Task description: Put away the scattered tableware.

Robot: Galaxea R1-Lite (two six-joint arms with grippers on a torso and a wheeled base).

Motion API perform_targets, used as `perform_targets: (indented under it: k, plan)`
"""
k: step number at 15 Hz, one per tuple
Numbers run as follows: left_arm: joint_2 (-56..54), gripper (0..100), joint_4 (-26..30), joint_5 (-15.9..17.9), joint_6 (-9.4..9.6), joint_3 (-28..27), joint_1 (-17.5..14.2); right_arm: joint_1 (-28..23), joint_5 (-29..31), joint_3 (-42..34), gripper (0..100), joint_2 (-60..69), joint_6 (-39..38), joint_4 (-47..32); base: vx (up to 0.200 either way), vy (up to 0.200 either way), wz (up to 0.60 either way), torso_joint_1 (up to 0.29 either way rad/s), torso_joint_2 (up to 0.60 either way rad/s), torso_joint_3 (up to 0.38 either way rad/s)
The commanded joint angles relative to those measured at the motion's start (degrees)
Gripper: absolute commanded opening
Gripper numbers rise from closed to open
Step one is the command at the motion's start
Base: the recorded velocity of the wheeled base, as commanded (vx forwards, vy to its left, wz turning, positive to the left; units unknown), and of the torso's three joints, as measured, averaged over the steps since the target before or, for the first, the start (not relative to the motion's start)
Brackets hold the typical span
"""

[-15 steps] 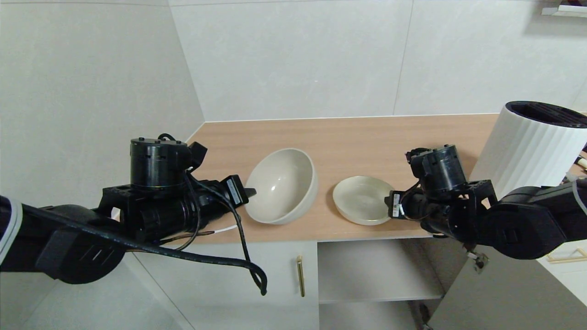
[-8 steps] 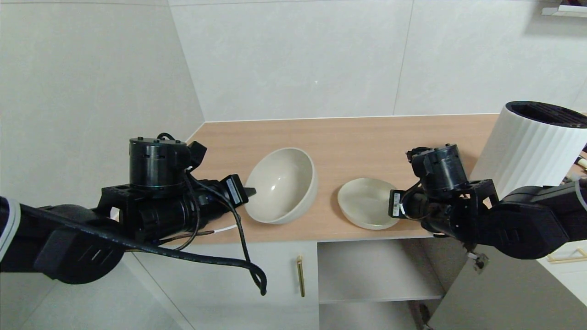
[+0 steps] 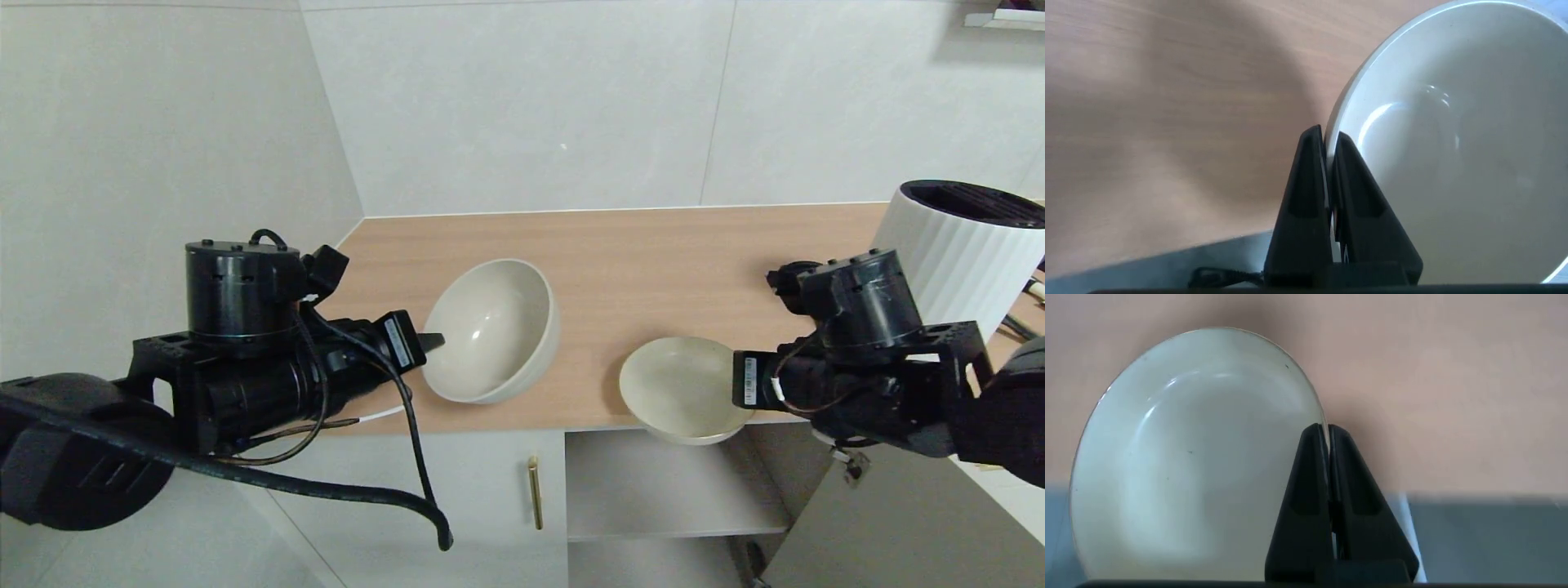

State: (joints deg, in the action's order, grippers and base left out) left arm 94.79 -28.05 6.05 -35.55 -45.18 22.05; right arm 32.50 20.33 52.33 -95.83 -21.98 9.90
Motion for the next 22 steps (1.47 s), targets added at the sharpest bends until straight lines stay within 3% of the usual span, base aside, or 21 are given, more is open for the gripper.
perform_targets:
  k: [1, 2, 4, 9, 13, 19, 22]
  plan:
    - [-3.3, 0, 1.2, 0.0, 1.45, 1.3, 0.0, 0.0, -1.7, -0.5, 0, 6.3, 0.0, -2.9, 0.000, 0.000, 0.00, 0.000, 0.00, 0.000]
    - [-5.9, 0, 3.0, 0.0, 2.41, 2.6, 0.0, 0.0, -4.6, -0.8, 0, 8.7, -0.1, -5.3, 0.000, 0.000, 0.00, 0.000, 0.00, 0.000]
    - [-8.7, 0, 5.4, 0.2, 2.59, 3.3, -0.1, 0.0, -8.1, -0.7, 0, 11.5, -0.2, -9.0, 0.000, 0.000, 0.00, 0.000, 0.00, 0.000]
    - [-10.2, 0, 5.9, 0.4, 2.76, 3.4, -0.1, -0.1, -15.5, -0.8, 0, 14.2, -0.1, -14.6, 0.000, 0.000, 0.00, 0.000, 0.00, 0.000]
    - [-9.9, 0, 6.1, 0.4, 2.85, 3.6, 0.1, 0.0, -15.8, -2.1, 0, 14.0, -0.1, -14.4, 0.000, 0.000, 0.00, 0.000, 0.00, 0.000]
    - [-9.5, 0, 6.8, 0.5, 2.85, 3.6, 0.7, -0.1, -15.7, -2.2, 0, 13.5, 0.0, -14.3, -0.200, 0.000, 0.00, 0.002, 0.00, 0.003]
    - [-9.4, 0, 6.8, 0.5, 2.85, 3.6, 0.8, -0.1, -15.6, -2.2, 0, 12.9, 0.0, -14.3, 0.000, 0.000, 0.00, 0.000, 0.00, 0.000]
